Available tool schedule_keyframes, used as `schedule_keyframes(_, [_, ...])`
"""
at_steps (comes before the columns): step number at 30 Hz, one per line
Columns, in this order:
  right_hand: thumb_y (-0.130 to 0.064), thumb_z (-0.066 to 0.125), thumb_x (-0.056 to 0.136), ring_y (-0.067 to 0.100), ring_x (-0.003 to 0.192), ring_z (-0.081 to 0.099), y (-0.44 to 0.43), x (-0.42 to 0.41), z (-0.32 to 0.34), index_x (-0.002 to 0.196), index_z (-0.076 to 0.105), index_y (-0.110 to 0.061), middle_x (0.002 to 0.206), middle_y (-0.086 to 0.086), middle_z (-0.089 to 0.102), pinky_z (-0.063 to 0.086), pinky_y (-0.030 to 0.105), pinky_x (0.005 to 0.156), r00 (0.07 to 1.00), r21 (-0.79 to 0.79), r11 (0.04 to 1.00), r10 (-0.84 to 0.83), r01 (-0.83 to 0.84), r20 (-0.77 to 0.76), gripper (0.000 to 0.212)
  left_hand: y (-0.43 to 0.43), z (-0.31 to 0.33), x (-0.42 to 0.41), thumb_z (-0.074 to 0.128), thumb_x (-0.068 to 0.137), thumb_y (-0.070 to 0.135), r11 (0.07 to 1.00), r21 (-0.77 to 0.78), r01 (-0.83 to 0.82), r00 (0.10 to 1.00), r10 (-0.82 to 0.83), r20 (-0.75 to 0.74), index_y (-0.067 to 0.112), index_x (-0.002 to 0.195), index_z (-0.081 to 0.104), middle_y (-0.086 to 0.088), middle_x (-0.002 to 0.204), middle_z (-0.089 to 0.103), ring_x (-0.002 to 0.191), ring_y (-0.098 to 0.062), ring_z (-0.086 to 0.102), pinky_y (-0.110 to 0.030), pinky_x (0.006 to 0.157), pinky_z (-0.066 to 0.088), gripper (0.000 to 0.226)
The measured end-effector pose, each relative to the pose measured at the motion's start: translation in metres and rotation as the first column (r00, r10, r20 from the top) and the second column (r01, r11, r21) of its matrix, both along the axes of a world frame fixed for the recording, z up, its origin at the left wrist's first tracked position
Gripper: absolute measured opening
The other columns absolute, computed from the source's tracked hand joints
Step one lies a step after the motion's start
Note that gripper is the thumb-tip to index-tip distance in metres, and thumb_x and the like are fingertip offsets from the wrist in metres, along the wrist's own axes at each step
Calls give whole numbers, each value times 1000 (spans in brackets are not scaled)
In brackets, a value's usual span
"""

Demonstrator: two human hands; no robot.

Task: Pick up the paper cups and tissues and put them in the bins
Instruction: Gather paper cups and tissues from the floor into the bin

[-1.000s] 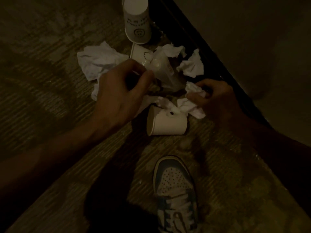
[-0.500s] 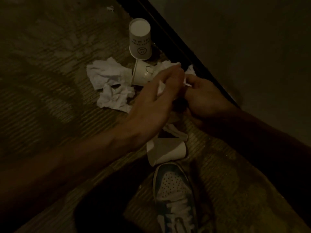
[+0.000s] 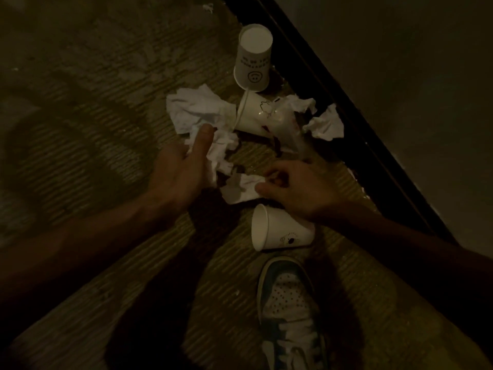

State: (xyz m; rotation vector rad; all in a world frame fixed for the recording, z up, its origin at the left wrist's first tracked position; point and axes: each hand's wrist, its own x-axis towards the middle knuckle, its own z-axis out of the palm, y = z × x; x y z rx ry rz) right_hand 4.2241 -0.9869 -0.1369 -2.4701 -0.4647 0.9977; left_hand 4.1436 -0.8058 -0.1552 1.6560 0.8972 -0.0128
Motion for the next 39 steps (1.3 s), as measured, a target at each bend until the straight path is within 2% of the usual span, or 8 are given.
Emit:
schedule_keyframes(5, [-29,76,81,16,105,59,12,-7,-20,106,70,-13,112,5,66,44,25,82,984,-78,988,143,-135,110,30,10,-5,-3,29,97,63,998,-49,-42,997,38,-69,16,65,59,-4,66,66,66,-27,64,-38,69,51,64])
schedule_keyframes(9, [-21,77,81,9,85,62,12,-3,-24,89,72,-12,92,0,68,49,22,71,986,-83,992,109,-99,126,13,11,-10,-10,40,101,47,997,-50,60,994,-64,-91,8,68,64,-5,65,67,60,-14,63,-28,61,49,56])
schedule_keyframes(13, [-11,77,79,1,62,65,23,3,-5,74,69,-15,70,-4,69,49,11,53,972,227,952,-168,204,-166,11,9,-12,-15,45,100,41,997,-56,58,998,-59,-6,30,81,61,12,74,65,58,5,61,-13,44,45,27])
schedule_keyframes(17, [-3,77,76,16,80,73,54,-7,12,88,73,-14,89,5,76,59,25,65,885,389,839,-209,380,-415,17,3,-4,-4,38,102,47,934,-357,-21,997,45,60,30,97,65,1,102,71,84,-10,67,-25,66,55,32])
schedule_keyframes(24, [-4,70,82,27,89,72,87,-7,19,93,75,-9,92,14,75,57,42,86,813,351,887,-44,299,-581,13,16,5,-1,58,91,50,865,-487,-121,990,143,9,8,103,73,-12,96,75,90,-27,72,-44,81,58,46])
schedule_keyframes(31, [-35,72,83,4,99,55,116,41,20,127,59,-27,128,-2,57,40,18,79,934,179,939,241,-293,264,46,57,-16,-16,71,87,29,934,-214,-287,958,280,-66,-1,84,71,-10,76,74,69,-21,70,-35,62,56,31])
schedule_keyframes(35, [-47,78,74,31,143,23,131,36,-4,153,15,-34,160,10,7,32,40,108,762,-155,787,617,-597,198,102,72,-25,-21,70,87,31,922,-184,-342,940,334,-70,-4,85,68,-1,63,69,57,-11,66,-28,56,52,35])
schedule_keyframes(39, [-34,73,83,29,123,44,132,33,-26,143,38,-18,144,13,30,43,34,95,704,-199,754,656,-626,272,71,79,-28,-24,70,88,29,931,-158,-329,944,326,-46,8,68,64,8,49,64,45,-2,61,-16,40,45,30])
